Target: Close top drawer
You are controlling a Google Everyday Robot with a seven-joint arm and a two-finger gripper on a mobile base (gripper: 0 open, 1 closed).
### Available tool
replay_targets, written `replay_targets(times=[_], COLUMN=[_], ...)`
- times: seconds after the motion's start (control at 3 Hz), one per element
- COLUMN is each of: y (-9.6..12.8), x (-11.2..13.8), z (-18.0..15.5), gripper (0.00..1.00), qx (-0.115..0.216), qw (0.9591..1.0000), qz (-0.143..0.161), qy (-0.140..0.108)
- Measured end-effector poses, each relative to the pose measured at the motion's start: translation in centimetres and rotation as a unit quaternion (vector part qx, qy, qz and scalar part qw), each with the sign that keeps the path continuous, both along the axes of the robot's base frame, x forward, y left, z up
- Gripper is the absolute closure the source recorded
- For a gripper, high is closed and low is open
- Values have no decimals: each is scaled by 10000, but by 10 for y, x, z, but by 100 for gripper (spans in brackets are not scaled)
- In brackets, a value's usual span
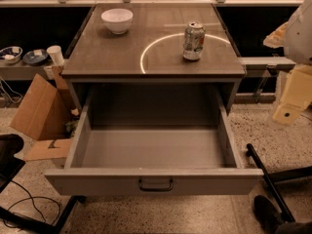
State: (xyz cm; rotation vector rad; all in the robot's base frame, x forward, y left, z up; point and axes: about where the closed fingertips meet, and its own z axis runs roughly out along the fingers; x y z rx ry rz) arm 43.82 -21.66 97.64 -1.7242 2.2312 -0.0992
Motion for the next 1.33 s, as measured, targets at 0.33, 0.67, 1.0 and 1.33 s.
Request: replay_targets(times=[0.33, 0.67, 1.0, 1.33], y=[0, 0, 15, 34], x=[0, 5, 0, -15], z=[0, 5, -9, -42], gripper=[0, 0, 0, 12], qx=[0, -61, -60, -67], qw=[10000, 10000, 10000, 10000], qz=[0, -36, -9, -68], qy=[0, -47, -57, -2])
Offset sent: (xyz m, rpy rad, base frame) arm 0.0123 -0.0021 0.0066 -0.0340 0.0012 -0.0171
